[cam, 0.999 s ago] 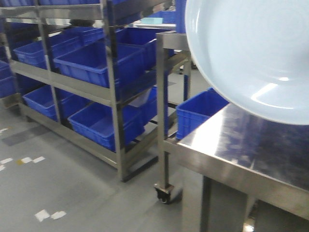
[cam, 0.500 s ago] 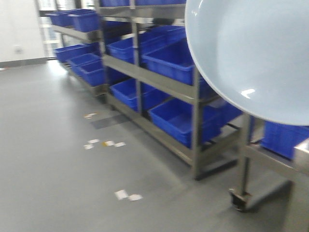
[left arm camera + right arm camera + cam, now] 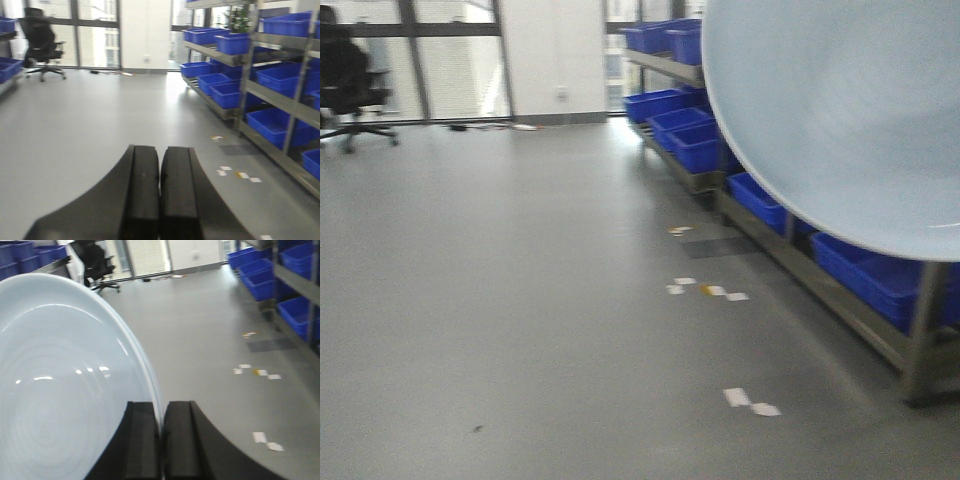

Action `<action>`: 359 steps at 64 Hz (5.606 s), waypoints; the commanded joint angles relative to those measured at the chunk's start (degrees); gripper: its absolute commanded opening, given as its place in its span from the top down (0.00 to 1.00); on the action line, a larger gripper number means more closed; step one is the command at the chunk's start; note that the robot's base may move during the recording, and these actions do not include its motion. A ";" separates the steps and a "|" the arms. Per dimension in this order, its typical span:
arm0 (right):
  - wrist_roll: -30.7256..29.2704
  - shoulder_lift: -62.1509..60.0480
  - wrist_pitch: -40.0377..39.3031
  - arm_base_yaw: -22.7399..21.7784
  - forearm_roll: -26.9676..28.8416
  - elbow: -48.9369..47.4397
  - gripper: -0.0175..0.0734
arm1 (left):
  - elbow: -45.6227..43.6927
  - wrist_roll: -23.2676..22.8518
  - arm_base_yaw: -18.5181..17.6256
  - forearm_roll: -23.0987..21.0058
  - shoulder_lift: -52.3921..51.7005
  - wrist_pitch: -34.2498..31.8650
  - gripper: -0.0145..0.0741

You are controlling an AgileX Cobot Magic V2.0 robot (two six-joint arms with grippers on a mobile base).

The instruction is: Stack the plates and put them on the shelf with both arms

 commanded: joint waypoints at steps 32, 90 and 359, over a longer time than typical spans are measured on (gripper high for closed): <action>-0.02 0.11 -5.81 -0.01 0.27 -1.85 0.75 | -1.85 -0.22 0.00 -0.45 0.69 -4.61 0.75; -0.02 0.16 -5.81 -0.01 0.27 -1.85 0.75 | -1.85 -0.22 0.00 -0.45 0.69 -4.61 0.75; -0.02 0.16 -5.81 -0.01 0.27 -1.85 0.75 | -1.85 -0.22 0.00 -0.45 0.69 -4.61 0.75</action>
